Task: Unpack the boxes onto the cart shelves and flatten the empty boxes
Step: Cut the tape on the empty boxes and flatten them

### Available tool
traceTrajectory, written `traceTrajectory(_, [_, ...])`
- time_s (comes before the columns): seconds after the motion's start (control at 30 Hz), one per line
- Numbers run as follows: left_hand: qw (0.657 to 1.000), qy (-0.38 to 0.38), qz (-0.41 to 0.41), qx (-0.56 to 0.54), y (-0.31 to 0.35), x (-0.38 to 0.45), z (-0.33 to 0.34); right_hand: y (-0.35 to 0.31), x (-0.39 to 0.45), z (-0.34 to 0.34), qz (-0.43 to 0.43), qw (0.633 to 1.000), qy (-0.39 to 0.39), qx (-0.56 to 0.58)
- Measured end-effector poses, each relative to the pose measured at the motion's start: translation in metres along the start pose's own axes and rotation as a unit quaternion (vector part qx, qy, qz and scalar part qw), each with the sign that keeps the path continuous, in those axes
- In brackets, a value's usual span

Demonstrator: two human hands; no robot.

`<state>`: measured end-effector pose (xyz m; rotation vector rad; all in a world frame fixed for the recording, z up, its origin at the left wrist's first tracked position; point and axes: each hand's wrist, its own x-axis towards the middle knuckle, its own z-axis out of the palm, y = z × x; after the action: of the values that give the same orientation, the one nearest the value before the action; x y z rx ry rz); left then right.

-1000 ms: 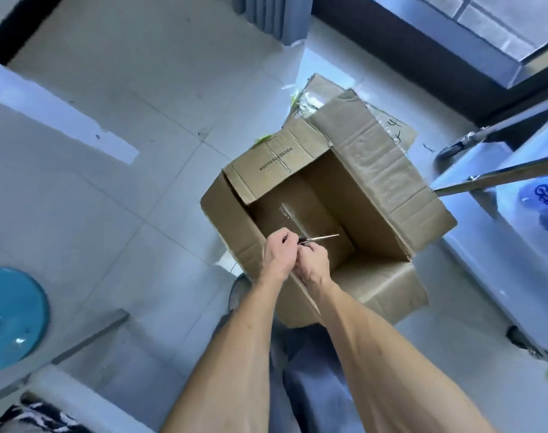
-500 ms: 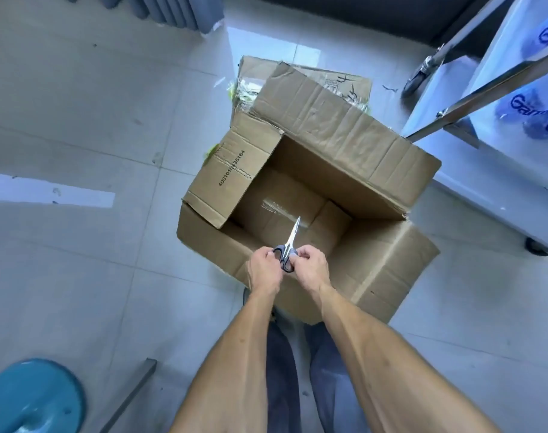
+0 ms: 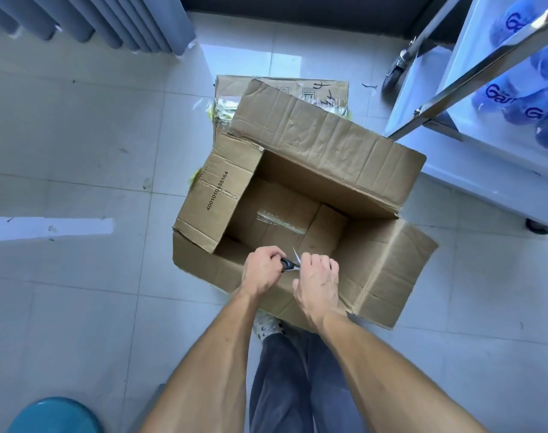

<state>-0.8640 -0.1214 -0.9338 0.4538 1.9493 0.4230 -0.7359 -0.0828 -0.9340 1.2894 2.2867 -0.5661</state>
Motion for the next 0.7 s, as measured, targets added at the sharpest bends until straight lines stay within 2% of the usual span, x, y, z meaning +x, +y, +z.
traceTrajectory(0.07, [0.999,-0.027,0.003,-0.022,0.004,-0.002,0.005,0.005,0.004,-0.002,0.055,0.998,-0.025,0.011])
traceTrajectory(0.13, [1.000,0.009,0.024,-0.003,0.004,-0.001,0.012,0.008,0.008,-0.004,0.075,0.995,-0.062,0.033])
traceTrajectory(0.2, [0.996,0.037,0.027,0.082,-0.002,0.002,0.017,0.011,0.008,0.000,0.070,0.991,-0.108,0.029])
traceTrajectory(0.23, [0.983,0.009,0.027,0.181,-0.007,0.003,0.018,0.013,0.005,0.003,0.071,0.988,-0.133,0.019])
traceTrajectory(0.3, [0.911,-0.094,0.049,0.400,-0.019,0.003,0.019,0.016,-0.002,0.010,0.091,0.983,-0.156,0.013])
traceTrajectory(0.37, [0.851,-0.134,0.070,0.504,-0.035,-0.002,0.022,0.020,-0.010,0.018,0.126,0.980,-0.149,0.029])
traceTrajectory(0.4, [0.842,-0.121,0.076,0.520,-0.041,-0.004,0.024,0.020,-0.012,0.021,0.141,0.979,-0.143,0.037])
traceTrajectory(0.53, [0.850,-0.039,0.087,0.518,-0.051,-0.009,0.034,0.024,-0.016,0.030,0.144,0.978,-0.139,0.058])
traceTrajectory(0.7, [0.877,-0.037,0.136,0.459,-0.057,-0.015,0.034,0.025,-0.019,0.030,0.132,0.983,-0.115,0.049])
